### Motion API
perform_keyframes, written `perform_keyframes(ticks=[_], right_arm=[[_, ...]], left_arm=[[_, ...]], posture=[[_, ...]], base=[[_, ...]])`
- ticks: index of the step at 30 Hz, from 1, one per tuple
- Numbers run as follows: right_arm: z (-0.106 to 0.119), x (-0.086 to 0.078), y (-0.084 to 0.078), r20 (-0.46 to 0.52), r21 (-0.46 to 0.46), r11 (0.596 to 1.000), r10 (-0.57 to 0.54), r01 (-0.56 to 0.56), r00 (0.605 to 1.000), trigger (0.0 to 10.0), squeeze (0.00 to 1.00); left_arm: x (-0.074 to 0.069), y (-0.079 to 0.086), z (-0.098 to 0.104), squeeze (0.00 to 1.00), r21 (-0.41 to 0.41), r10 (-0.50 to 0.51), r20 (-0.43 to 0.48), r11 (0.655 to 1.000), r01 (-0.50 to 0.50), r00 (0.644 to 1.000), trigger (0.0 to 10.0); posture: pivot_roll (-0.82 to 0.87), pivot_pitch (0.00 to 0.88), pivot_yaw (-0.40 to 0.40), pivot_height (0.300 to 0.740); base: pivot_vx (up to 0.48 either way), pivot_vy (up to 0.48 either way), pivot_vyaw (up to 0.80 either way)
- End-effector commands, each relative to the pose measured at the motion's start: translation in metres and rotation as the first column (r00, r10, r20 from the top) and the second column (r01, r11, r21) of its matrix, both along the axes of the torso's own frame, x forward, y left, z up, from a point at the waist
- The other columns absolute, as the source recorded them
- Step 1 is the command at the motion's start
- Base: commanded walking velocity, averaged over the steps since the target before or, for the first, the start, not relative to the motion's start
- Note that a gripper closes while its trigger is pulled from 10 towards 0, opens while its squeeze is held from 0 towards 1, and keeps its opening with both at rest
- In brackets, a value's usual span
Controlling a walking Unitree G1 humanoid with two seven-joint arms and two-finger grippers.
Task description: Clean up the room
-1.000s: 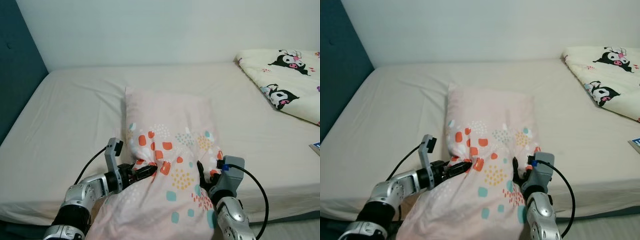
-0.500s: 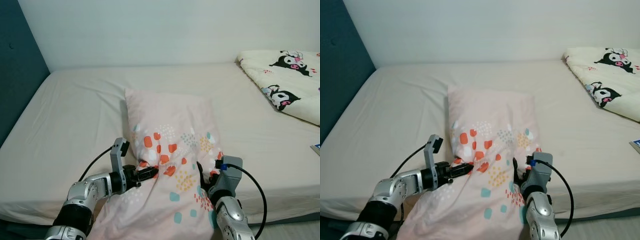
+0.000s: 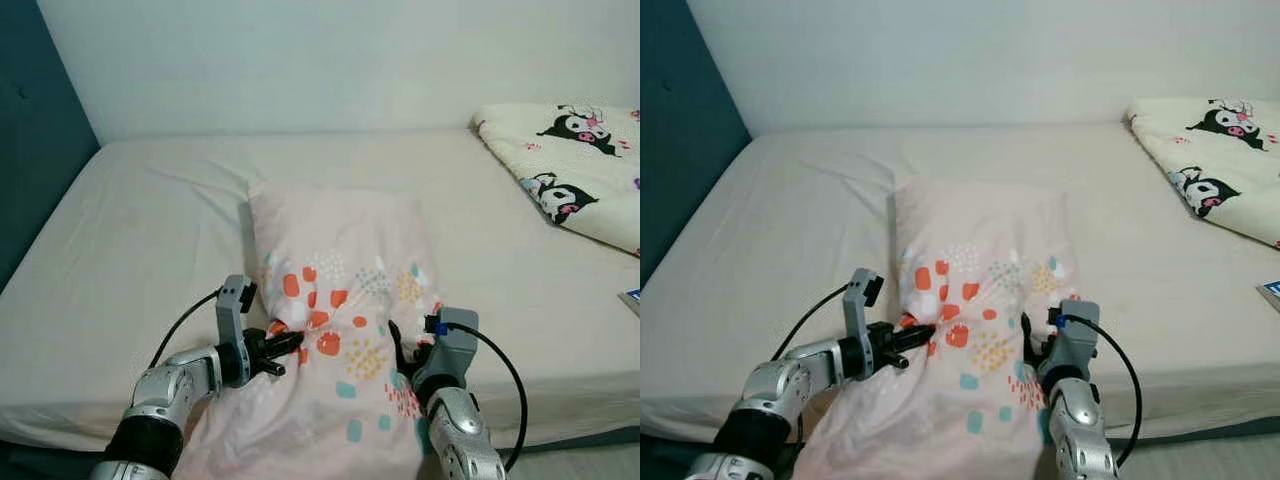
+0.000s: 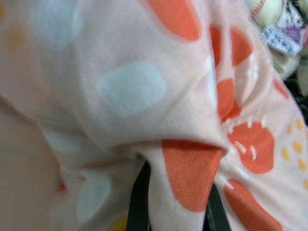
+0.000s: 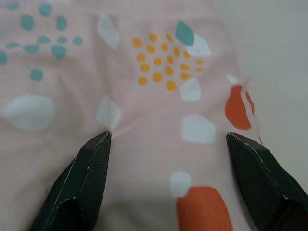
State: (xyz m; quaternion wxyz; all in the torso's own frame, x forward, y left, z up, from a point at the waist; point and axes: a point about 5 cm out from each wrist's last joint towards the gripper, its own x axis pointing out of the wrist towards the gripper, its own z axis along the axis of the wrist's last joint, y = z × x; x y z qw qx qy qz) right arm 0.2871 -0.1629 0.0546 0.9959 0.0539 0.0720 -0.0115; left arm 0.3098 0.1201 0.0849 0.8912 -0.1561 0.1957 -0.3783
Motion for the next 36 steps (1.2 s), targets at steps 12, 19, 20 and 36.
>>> perform_keyframes(ticks=[12, 19, 20, 36], right_arm=[[0.014, 0.01, 0.015, 0.093, -0.015, 0.996, 0.095, -0.094, 0.991, 10.0, 0.0], [0.021, 0.016, 0.019, 0.122, -0.027, 0.993, 0.116, -0.114, 0.986, 10.0, 0.0], [0.025, 0.019, 0.022, 0.141, -0.042, 0.991, 0.132, -0.127, 0.981, 10.0, 0.0], [0.027, 0.02, 0.022, 0.151, -0.056, 0.987, 0.159, -0.152, 0.976, 10.0, 0.0]], left_arm=[[0.017, 0.032, 0.058, 0.0, 0.122, 0.253, 0.366, 0.941, -0.315, 0.896, 10.0], [0.024, 0.054, 0.09, 0.0, 0.061, 0.365, 0.439, 0.899, -0.433, 0.821, 10.0], [0.027, 0.062, 0.099, 0.0, 0.059, 0.427, 0.452, 0.862, -0.503, 0.784, 10.0], [0.026, 0.06, 0.099, 0.0, -0.007, 0.548, 0.506, 0.775, -0.632, 0.666, 10.0]], posture=[[0.01, 0.0, -0.039, 0.588], [0.02, 0.0, -0.055, 0.588], [0.02, 0.0, -0.056, 0.588], [0.01, 0.0, -0.058, 0.588]], base=[[0.0, 0.0, 0.0], [0.0, 0.0, 0.0], [0.0, 0.0, 0.0], [0.0, 0.0, 0.0]])
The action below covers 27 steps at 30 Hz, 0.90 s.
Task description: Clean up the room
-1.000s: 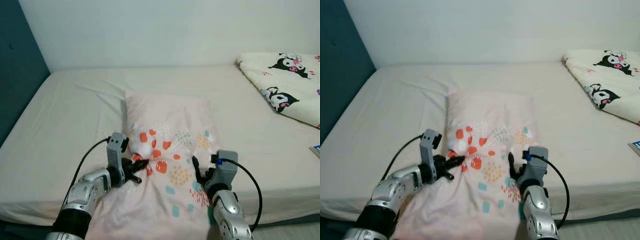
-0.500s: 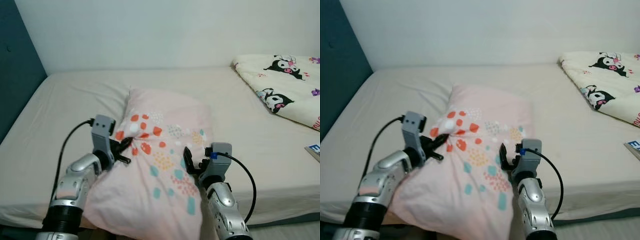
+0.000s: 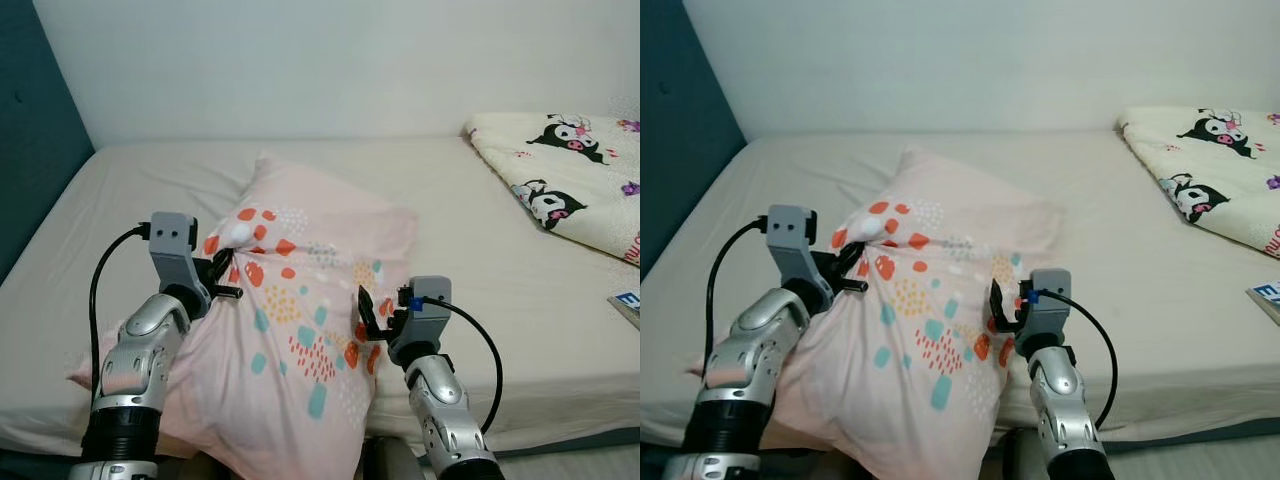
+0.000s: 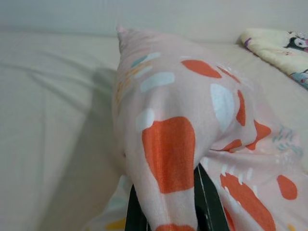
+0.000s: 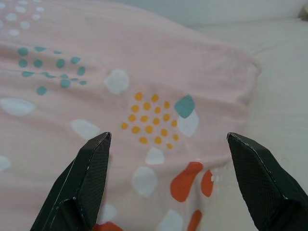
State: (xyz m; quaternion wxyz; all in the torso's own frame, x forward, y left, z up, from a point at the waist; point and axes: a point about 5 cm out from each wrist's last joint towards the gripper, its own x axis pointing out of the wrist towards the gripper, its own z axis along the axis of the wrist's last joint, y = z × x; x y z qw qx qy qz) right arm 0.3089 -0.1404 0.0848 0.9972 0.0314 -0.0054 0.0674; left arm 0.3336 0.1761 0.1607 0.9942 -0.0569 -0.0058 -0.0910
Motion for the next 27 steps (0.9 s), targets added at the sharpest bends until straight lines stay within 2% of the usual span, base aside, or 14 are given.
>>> perform_keyframes(ticks=[1, 2, 3, 4, 9, 12, 13, 17, 20, 27], right_arm=[[-0.003, -0.001, 0.0, -0.007, -0.01, 1.0, 0.005, -0.005, 1.0, 10.0, 0.0], [-0.004, -0.002, 0.0, -0.007, -0.011, 1.0, 0.005, -0.005, 1.0, 10.0, 0.0], [-0.004, -0.002, 0.0, -0.007, -0.011, 1.0, 0.005, -0.005, 1.0, 10.0, 0.0], [-0.004, -0.002, 0.0, -0.008, -0.011, 1.0, 0.005, -0.005, 1.0, 10.0, 0.0], [-0.005, -0.002, 0.0, -0.011, -0.013, 1.0, 0.005, -0.005, 1.0, 10.0, 0.0], [-0.006, -0.003, -0.001, -0.012, -0.014, 1.0, 0.004, -0.004, 1.0, 10.0, 0.0], [-0.005, -0.003, 0.0, 0.001, -0.03, 0.999, 0.013, -0.013, 1.0, 10.0, 0.0], [-0.004, -0.004, 0.002, 0.013, -0.065, 0.998, 0.026, -0.025, 1.0, 10.0, 0.0], [-0.004, -0.003, 0.003, 0.007, -0.093, 0.995, 0.032, -0.031, 0.999, 10.0, 0.0], [-0.006, -0.004, 0.003, 0.002, -0.097, 0.994, 0.042, -0.041, 0.999, 10.0, 0.0]], left_arm=[[0.002, 0.003, 0.022, 0.0, 0.04, 0.028, 0.106, 0.999, -0.033, 0.994, 10.0], [0.001, 0.002, 0.02, 0.0, 0.045, 0.016, 0.097, 0.999, -0.021, 0.995, 9.0], [0.001, 0.002, 0.02, 0.0, 0.045, 0.016, 0.097, 0.999, -0.021, 0.995, 9.0], [-0.001, 0.002, 0.018, 0.0, 0.039, 0.018, 0.1, 0.999, -0.022, 0.995, 0.0], [-0.002, 0.001, 0.016, 0.0, -0.018, 0.022, 0.091, 1.0, -0.021, 0.996, 0.0], [-0.002, 0.002, 0.016, 0.0, 0.001, 0.037, 0.098, 0.999, -0.037, 0.995, 0.0], [0.0, 0.002, 0.016, 0.0, 0.038, 0.068, 0.098, 0.997, -0.072, 0.993, 10.0], [0.001, 0.001, 0.015, 0.0, 0.054, 0.08, 0.099, 0.995, -0.086, 0.992, 10.0], [0.001, 0.0, 0.016, 0.0, 0.05, 0.08, 0.104, 0.995, -0.085, 0.991, 10.0], [-0.001, 0.0, 0.01, 0.0, 0.056, 0.093, 0.101, 0.994, -0.099, 0.991, 10.0]], posture=[[0.01, 0.0, -0.058, 0.588], [0.01, 0.0, -0.061, 0.588], [0.01, 0.0, -0.061, 0.588], [0.01, 0.0, -0.061, 0.588], [0.01, 0.0, -0.059, 0.588], [0.01, 0.0, -0.058, 0.588], [0.02, 0.0, -0.061, 0.588], [0.02, 0.0, -0.062, 0.593], [0.02, 0.0, -0.062, 0.613], [0.02, 0.0, -0.068, 0.633]], base=[[0.0, 0.0, 0.0], [0.0, 0.0, 0.0], [0.0, 0.0, 0.0], [0.0, 0.0, 0.0], [0.0, 0.0, 0.0], [0.0, 0.0, 0.0], [0.0, 0.0, 0.0], [0.0, 0.0, 0.0], [0.0, 0.0, 0.0], [0.0, 0.0, 0.0]])
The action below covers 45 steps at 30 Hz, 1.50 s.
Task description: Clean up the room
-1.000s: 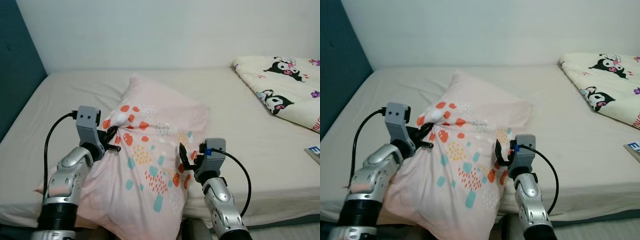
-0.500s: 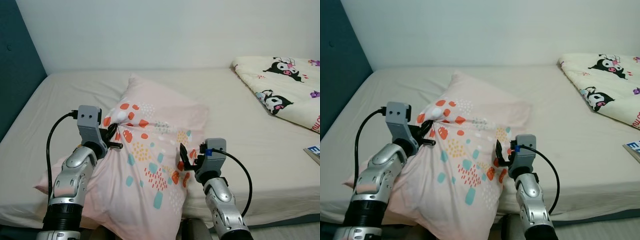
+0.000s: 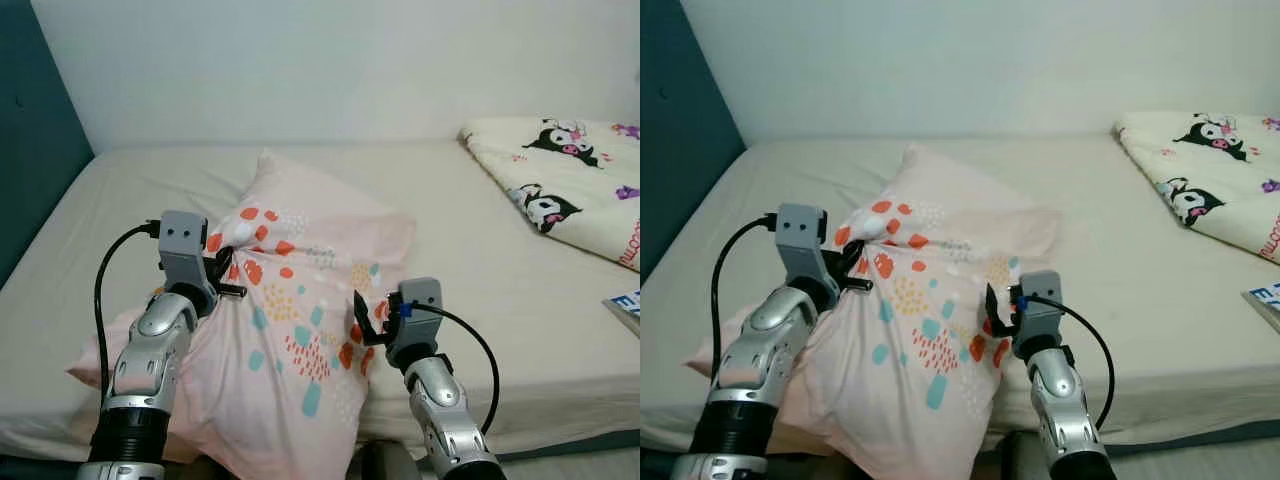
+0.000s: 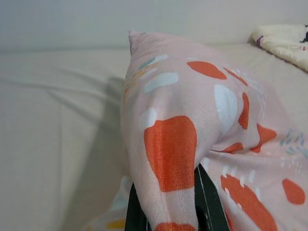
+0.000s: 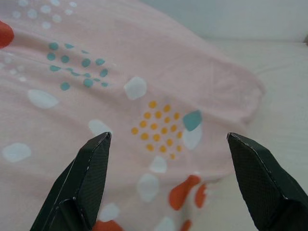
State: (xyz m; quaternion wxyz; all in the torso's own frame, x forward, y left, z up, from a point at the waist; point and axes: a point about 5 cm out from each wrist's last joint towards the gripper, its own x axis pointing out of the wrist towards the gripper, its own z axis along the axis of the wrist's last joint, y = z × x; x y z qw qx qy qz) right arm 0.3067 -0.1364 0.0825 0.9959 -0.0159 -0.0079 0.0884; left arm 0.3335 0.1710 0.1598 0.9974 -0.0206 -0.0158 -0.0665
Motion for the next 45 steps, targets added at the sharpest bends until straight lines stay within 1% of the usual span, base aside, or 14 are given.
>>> perform_keyframes(ticks=[1, 5, 9, 11, 15, 20, 25, 30, 35, 36, 37, 41, 42, 45], right_arm=[[-0.004, -0.002, -0.001, -0.008, -0.005, 1.0, 0.001, -0.001, 1.0, 10.0, 0.0], [-0.004, -0.002, 0.0, -0.003, -0.012, 1.0, 0.008, -0.008, 1.0, 10.0, 0.0], [-0.004, -0.002, 0.001, -0.002, -0.013, 1.0, 0.009, -0.009, 1.0, 10.0, 0.0], [-0.004, -0.002, 0.001, -0.001, -0.019, 1.0, 0.013, -0.013, 1.0, 10.0, 0.0], [-0.004, -0.002, 0.0, 0.0, -0.022, 1.0, 0.016, -0.016, 1.0, 10.0, 0.0], [-0.006, -0.004, 0.0, -0.002, -0.03, 0.999, 0.025, -0.025, 1.0, 10.0, 0.0], [-0.008, -0.006, 0.0, -0.008, -0.031, 0.999, 0.031, -0.031, 0.999, 10.0, 0.0], [-0.009, -0.007, 0.002, -0.013, -0.032, 0.999, 0.043, -0.043, 0.999, 10.0, 0.0], [-0.012, -0.007, 0.004, -0.031, -0.023, 0.999, 0.046, -0.047, 0.998, 10.0, 0.0], [-0.015, -0.007, 0.005, -0.049, -0.034, 0.999, 0.041, -0.042, 0.998, 10.0, 0.0], [-0.015, -0.007, 0.005, -0.049, -0.034, 0.999, 0.041, -0.042, 0.998, 10.0, 0.0], [-0.023, -0.007, 0.008, -0.099, -0.096, 0.994, 0.037, -0.047, 0.994, 10.0, 0.0], [-0.025, -0.007, 0.008, -0.105, -0.114, 0.993, 0.03, -0.042, 0.994, 10.0, 0.0], [-0.026, -0.007, 0.008, -0.109, -0.124, 0.991, 0.025, -0.039, 0.994, 10.0, 0.0]], left_arm=[[-0.001, 0.005, 0.011, 0.0, -0.012, 0.043, 0.078, 0.999, -0.042, 0.996, 10.0], [-0.002, 0.005, 0.006, 0.0, -0.033, 0.052, 0.07, 0.998, -0.05, 0.996, 10.0], [-0.002, 0.004, 0.005, 0.0, -0.031, 0.051, 0.071, 0.998, -0.049, 0.996, 10.0], [-0.004, 0.002, 0.003, 0.0, -0.03, 0.05, 0.085, 0.998, -0.048, 0.995, 10.0], [-0.005, 0.0, 0.001, 0.0, -0.032, 0.048, 0.087, 0.998, -0.046, 0.995, 10.0], [-0.01, -0.003, -0.01, 0.0, -0.026, 0.046, 0.065, 0.999, -0.045, 0.997, 10.0], [-0.014, -0.005, -0.015, 0.0, -0.03, 0.043, 0.052, 0.999, -0.042, 0.998, 10.0], [-0.015, -0.006, -0.017, 0.0, -0.032, 0.048, 0.049, 0.998, -0.047, 0.998, 10.0], [-0.018, -0.003, -0.025, 0.0, -0.019, 0.071, 0.007, 0.997, -0.071, 0.997, 10.0], [-0.021, 0.0, -0.038, 0.0, -0.004, 0.087, -0.047, 0.996, -0.087, 0.995, 10.0], [-0.021, 0.0, -0.038, 0.0, -0.004, 0.087, -0.047, 0.996, -0.087, 0.995, 10.0], [-0.025, 0.005, -0.058, 0.0, 0.045, 0.103, -0.126, 0.994, -0.098, 0.987, 10.0], [-0.027, 0.005, -0.063, 0.0, 0.043, 0.108, -0.148, 0.994, -0.103, 0.983, 10.0], [-0.028, 0.006, -0.066, 0.0, 0.042, 0.111, -0.155, 0.994, -0.106, 0.982, 10.0]], posture=[[0.02, 0.0, -0.068, 0.638], [0.02, 0.0, -0.068, 0.658], [0.02, 0.0, -0.068, 0.663], [0.02, 0.0, -0.07, 0.678], [0.01, 0.0, -0.068, 0.688], [0.01, 0.0, -0.063, 0.713], [0.01, 0.0, -0.063, 0.738], [0.01, 0.0, -0.066, 0.74], [0.02, 0.0, -0.067, 0.74], [0.02, 0.0, -0.076, 0.74], [0.02, 0.0, -0.076, 0.74], [0.03, 0.0, -0.083, 0.74], [0.03, 0.0, -0.083, 0.74], [0.03, 0.0, -0.083, 0.74]], base=[[0.0, 0.0, 0.0], [0.0, 0.0, 0.0], [0.0, 0.0, 0.0], [0.0, 0.0, 0.0], [0.0, 0.0, 0.0], [0.0, 0.0, 0.0], [0.0, 0.0, 0.0], [0.0, 0.0, 0.0], [0.0, 0.0, 0.0], [0.0, 0.0, 0.0], [0.0, 0.0, 0.0], [0.0, 0.0, 0.0], [0.0, 0.0, 0.0], [0.0, 0.0, 0.0]])
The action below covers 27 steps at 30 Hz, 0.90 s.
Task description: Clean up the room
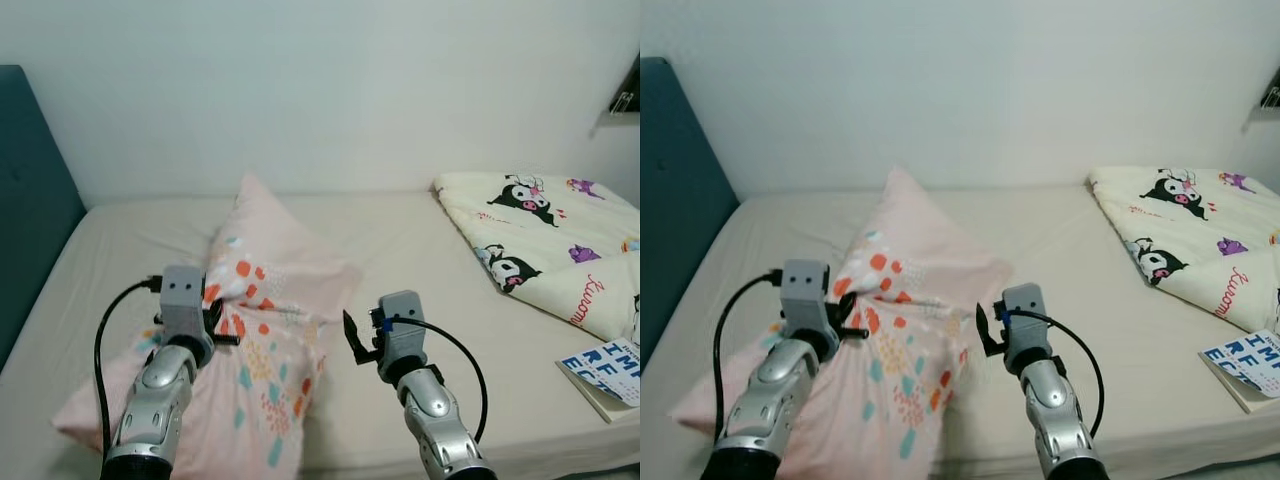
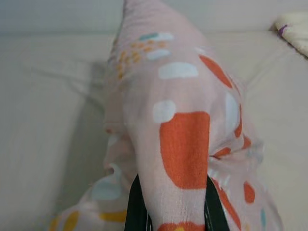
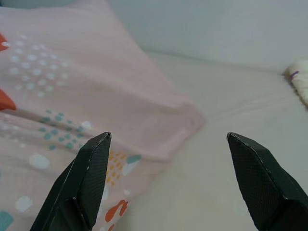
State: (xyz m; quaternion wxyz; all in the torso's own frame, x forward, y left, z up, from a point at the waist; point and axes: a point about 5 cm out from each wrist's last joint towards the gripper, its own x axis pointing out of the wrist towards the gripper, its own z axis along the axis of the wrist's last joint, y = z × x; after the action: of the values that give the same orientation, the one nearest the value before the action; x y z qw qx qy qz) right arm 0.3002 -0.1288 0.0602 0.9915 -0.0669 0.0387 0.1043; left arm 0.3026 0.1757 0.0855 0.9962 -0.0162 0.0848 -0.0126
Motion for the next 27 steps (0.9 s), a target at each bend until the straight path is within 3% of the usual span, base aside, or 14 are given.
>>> perform_keyframes(ticks=[1, 27], right_arm=[[-0.004, -0.001, 0.001, -0.019, -0.018, 1.0, 0.0, 0.0, 1.0, 10.0, 0.0], [0.011, 0.002, -0.005, 0.069, 0.067, 0.997, -0.042, 0.037, 0.997, 10.0, 0.0]], left_arm=[[0.002, 0.0, 0.008, 0.0, 0.012, 0.004, 0.043, 1.0, -0.004, 0.999, 10.0], [0.013, -0.01, 0.025, 0.0, 0.018, -0.04, 0.131, 0.999, 0.038, 0.991, 10.0]], posture=[[0.03, 0.0, -0.084, 0.74], [0.02, 0.0, -0.066, 0.74]], base=[[0.0, 0.0, 0.0], [0.0, 0.0, 0.0]])
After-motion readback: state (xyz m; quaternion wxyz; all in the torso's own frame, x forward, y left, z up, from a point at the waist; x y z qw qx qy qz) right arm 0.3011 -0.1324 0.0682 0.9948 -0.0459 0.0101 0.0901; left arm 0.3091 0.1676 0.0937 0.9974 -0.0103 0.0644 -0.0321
